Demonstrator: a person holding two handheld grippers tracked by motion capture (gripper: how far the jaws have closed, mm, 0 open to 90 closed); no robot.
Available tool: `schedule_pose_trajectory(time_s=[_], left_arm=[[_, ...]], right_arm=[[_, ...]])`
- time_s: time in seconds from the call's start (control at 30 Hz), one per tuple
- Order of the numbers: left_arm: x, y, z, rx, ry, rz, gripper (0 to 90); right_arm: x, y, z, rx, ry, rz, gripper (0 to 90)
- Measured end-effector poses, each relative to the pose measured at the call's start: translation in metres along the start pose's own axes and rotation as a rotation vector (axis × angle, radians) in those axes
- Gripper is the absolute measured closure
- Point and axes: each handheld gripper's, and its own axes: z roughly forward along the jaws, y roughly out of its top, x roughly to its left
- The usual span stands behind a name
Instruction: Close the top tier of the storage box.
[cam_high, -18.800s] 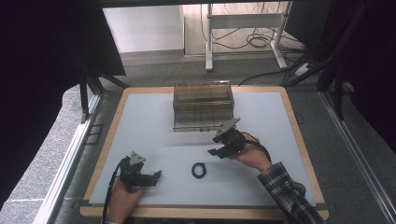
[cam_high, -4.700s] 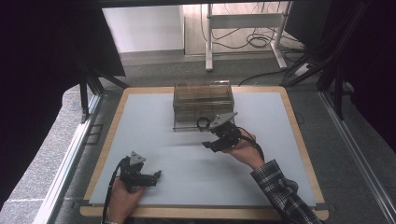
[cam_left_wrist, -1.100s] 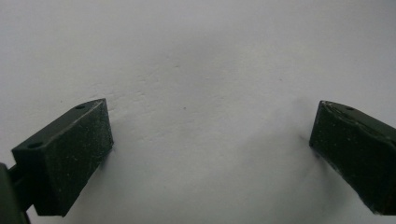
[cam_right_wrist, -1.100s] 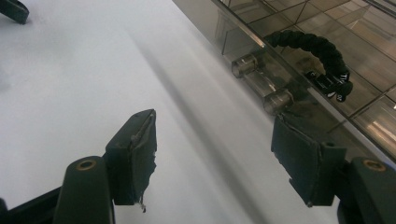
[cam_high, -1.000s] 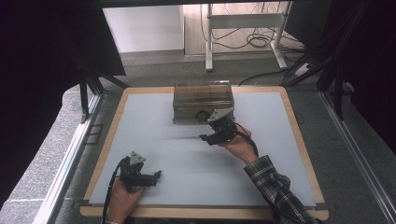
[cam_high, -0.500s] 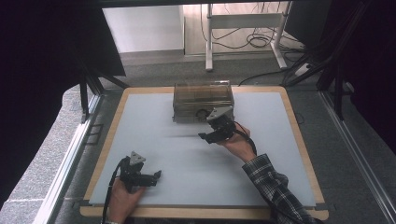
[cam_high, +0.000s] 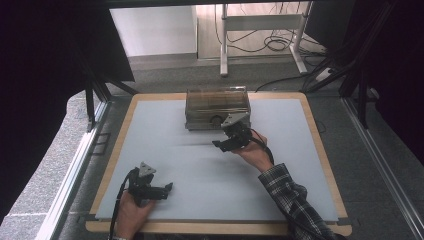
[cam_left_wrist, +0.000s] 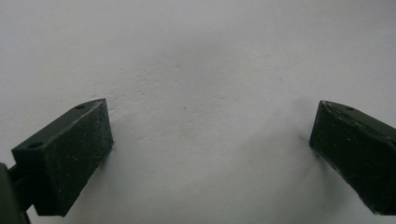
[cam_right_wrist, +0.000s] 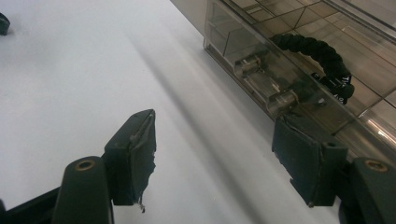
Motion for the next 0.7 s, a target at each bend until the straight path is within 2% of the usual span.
schedule_pose_trajectory(time_s=[0.7], left_arm=[[0.0, 0.0, 0.0, 0.001, 0.001, 0.001, 0.0]], right_arm=[[-0.011, 0.004, 0.006, -0.002, -0.019, 0.018, 30.4]])
